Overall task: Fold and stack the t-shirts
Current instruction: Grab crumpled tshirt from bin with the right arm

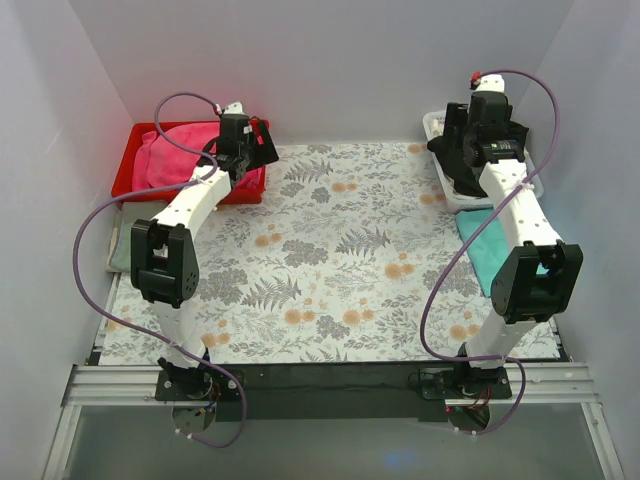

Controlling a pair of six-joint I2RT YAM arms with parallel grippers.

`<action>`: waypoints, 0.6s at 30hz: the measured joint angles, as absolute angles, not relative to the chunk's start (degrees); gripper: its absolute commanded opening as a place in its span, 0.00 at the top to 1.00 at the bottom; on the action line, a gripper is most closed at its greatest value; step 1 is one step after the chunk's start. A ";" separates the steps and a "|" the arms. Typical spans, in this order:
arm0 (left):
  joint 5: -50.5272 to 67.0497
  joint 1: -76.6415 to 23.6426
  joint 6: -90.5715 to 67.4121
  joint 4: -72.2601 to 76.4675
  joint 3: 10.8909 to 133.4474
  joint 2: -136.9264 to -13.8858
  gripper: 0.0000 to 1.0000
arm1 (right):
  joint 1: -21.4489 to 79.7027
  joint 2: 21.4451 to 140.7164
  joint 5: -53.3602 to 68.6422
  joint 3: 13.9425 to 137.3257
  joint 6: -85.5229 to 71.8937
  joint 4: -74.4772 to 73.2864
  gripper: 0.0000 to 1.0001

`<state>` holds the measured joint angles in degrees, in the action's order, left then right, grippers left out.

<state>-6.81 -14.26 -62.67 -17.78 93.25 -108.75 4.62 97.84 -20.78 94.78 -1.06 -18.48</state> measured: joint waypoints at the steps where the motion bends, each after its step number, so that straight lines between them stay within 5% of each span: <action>1: -6.94 -14.28 -62.67 -17.89 93.47 -108.75 0.22 | 4.62 97.84 -20.53 94.76 -0.95 -18.48 0.04; 18: -7.94 -14.26 -63.31 -20.58 94.72 -108.75 0.24 | 3.49 105.34 -26.98 103.20 -3.92 -23.33 0.22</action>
<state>-7.94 -14.26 -63.31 -20.58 94.72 -108.75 3.49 105.34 -26.98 103.20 -3.92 -23.33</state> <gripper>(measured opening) 0.761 0.835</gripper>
